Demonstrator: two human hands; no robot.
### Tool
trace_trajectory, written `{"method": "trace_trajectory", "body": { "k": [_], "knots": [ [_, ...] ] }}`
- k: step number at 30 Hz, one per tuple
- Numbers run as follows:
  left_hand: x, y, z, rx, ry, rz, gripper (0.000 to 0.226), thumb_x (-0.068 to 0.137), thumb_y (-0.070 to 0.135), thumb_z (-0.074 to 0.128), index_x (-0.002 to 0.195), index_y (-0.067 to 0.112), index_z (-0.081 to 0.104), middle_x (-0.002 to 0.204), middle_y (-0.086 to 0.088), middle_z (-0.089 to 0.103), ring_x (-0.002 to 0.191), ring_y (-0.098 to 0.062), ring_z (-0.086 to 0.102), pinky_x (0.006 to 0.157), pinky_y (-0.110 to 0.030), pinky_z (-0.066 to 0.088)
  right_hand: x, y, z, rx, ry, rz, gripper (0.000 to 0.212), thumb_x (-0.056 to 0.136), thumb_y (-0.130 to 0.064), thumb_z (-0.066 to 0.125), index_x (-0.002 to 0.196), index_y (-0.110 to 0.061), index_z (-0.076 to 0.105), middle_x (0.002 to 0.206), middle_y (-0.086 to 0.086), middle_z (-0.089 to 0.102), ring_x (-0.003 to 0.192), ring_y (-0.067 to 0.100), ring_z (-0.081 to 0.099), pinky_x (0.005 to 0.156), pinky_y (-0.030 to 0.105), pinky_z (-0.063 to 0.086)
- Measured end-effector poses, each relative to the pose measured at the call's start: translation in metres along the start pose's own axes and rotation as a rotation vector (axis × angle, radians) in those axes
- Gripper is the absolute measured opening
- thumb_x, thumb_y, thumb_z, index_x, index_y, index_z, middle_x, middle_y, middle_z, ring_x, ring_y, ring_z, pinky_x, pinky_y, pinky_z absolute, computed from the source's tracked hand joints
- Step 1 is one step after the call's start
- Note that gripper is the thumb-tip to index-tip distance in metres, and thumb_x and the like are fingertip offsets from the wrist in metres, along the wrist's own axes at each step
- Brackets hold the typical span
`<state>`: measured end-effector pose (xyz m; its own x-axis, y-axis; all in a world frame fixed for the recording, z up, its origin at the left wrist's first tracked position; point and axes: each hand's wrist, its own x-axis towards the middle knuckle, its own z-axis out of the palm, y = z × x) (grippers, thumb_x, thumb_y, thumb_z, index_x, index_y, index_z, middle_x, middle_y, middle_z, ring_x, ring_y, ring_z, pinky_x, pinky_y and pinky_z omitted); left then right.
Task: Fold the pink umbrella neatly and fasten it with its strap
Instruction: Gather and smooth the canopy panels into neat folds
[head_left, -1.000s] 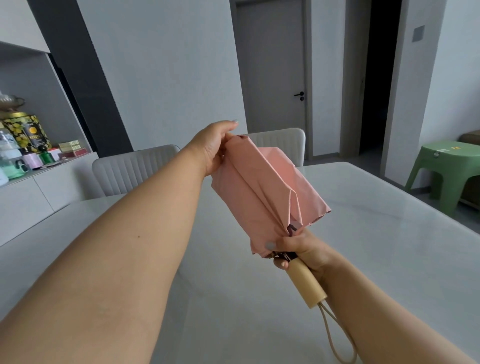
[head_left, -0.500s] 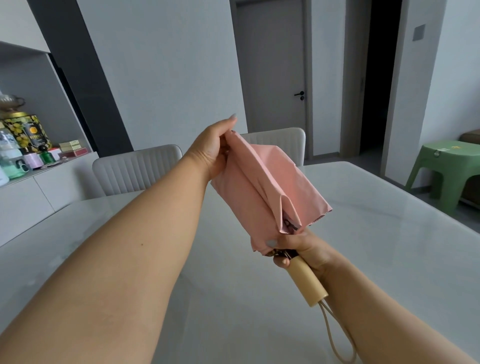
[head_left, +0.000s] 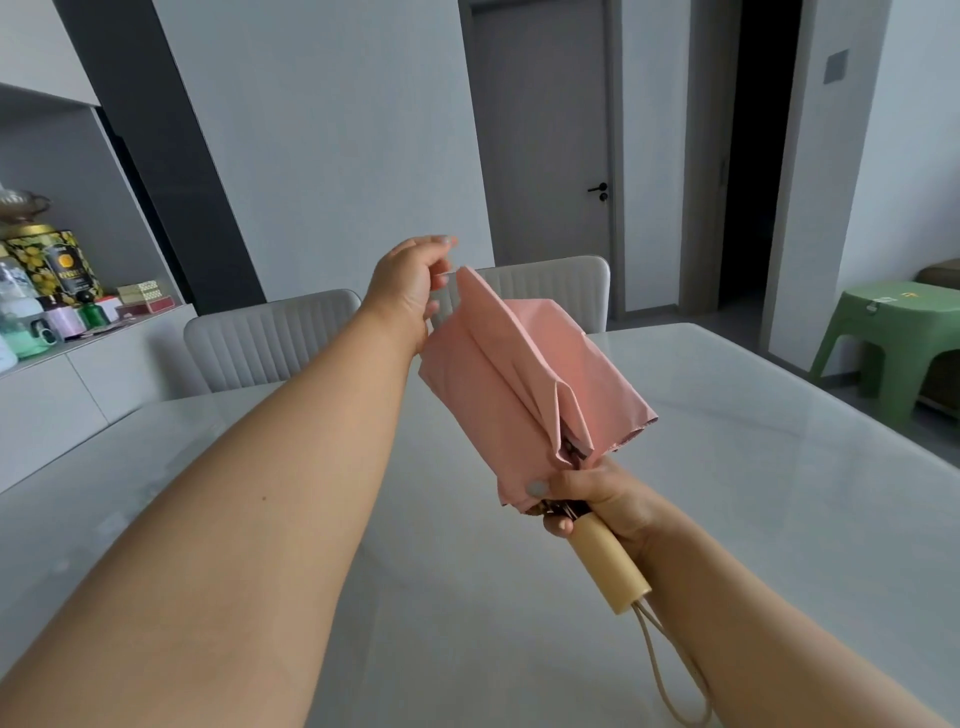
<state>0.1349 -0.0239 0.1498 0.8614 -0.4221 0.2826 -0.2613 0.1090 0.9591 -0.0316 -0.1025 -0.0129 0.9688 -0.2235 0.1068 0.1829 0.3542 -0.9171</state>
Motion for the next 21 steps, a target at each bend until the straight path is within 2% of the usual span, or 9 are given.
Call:
{"method": "trace_trajectory", "body": {
  "k": [2,5,7,9,11,13,16,18,21],
  "knots": [
    [-0.007,0.0,0.001,0.059,0.078,0.028,0.016,0.093,0.031,0.054,0.094,0.022,0.067,0.085,0.006,0.054,0.082,-0.012,0.05,0.076,-0.029,0.041,0.0,0.0,0.0,0.01,0.052,0.004,0.051,0.062,0.004,0.07,0.111,0.003,0.055,0.08,0.017,0.069,0.066,0.024,0.065,0.04,0.02,0.043],
    [-0.037,-0.006,0.008,0.102,0.075,0.048,0.022,0.095,0.028,0.052,0.077,0.021,0.064,0.08,0.005,0.052,0.072,-0.012,0.048,0.071,-0.028,0.041,0.0,-0.002,-0.001,0.039,0.121,0.007,0.034,0.074,0.014,0.064,0.104,0.001,0.057,0.076,0.015,0.07,0.063,0.023,0.066,0.039,0.019,0.042],
    [-0.064,-0.021,0.013,0.088,0.041,-0.004,0.026,0.096,0.028,0.052,0.074,0.02,0.065,0.075,0.004,0.055,0.067,-0.012,0.049,0.063,-0.027,0.039,0.0,-0.005,-0.002,0.049,0.179,0.013,0.029,0.079,0.016,0.059,0.102,-0.001,0.058,0.079,0.016,0.069,0.066,0.025,0.065,0.039,0.019,0.043],
    [-0.094,-0.037,0.018,0.035,0.031,-0.113,0.028,0.096,0.032,0.054,0.077,0.017,0.067,0.074,0.003,0.06,0.065,-0.013,0.051,0.061,-0.027,0.04,0.0,-0.006,-0.003,0.037,0.228,0.008,0.031,0.076,0.013,0.063,0.102,-0.002,0.058,0.085,0.018,0.067,0.07,0.028,0.064,0.039,0.02,0.043],
    [-0.121,-0.049,0.022,-0.117,0.004,-0.282,0.029,0.095,0.033,0.055,0.084,0.01,0.07,0.069,0.001,0.062,0.057,-0.012,0.051,0.052,-0.026,0.038,0.0,-0.006,-0.004,0.016,0.26,-0.008,0.03,0.076,0.012,0.063,0.104,-0.001,0.059,0.086,0.018,0.067,0.071,0.028,0.063,0.041,0.021,0.044],
    [-0.146,-0.053,0.026,-0.353,-0.079,-0.46,0.034,0.095,0.033,0.054,0.1,0.002,0.067,0.065,-0.003,0.06,0.048,-0.011,0.048,0.042,-0.022,0.035,-0.001,-0.005,-0.006,-0.007,0.275,-0.031,0.028,0.078,0.011,0.062,0.103,0.0,0.061,0.077,0.013,0.066,0.065,0.023,0.062,0.045,0.025,0.047],
    [-0.178,-0.05,0.03,-0.65,-0.251,-0.614,0.046,0.097,0.036,0.045,0.113,-0.004,0.061,0.062,-0.008,0.057,0.044,-0.012,0.044,0.037,-0.017,0.03,-0.003,-0.006,-0.01,-0.011,0.235,-0.016,0.009,0.076,0.006,0.063,0.079,-0.003,0.065,0.061,0.007,0.063,0.056,0.019,0.062,0.056,0.03,0.051],
    [-0.193,-0.048,0.032,-0.766,-0.311,-0.644,0.053,0.096,0.039,0.042,0.121,-0.005,0.057,0.062,-0.01,0.055,0.042,-0.012,0.042,0.036,-0.015,0.028,-0.003,-0.008,-0.009,-0.039,0.238,0.021,0.027,0.087,0.011,0.052,0.064,-0.005,0.055,0.045,-0.001,0.057,0.042,0.009,0.059,0.045,0.02,0.049],
    [-0.203,-0.049,0.036,-0.878,-0.355,-0.642,0.062,0.09,0.044,0.045,0.134,0.0,0.047,0.065,-0.01,0.054,0.043,-0.013,0.042,0.036,-0.015,0.028,-0.001,-0.01,-0.006,-0.114,0.253,0.061,0.034,0.099,0.002,0.036,0.068,-0.011,0.044,0.032,-0.012,0.049,0.029,-0.002,0.048,0.034,0.01,0.04]
  ]
}}
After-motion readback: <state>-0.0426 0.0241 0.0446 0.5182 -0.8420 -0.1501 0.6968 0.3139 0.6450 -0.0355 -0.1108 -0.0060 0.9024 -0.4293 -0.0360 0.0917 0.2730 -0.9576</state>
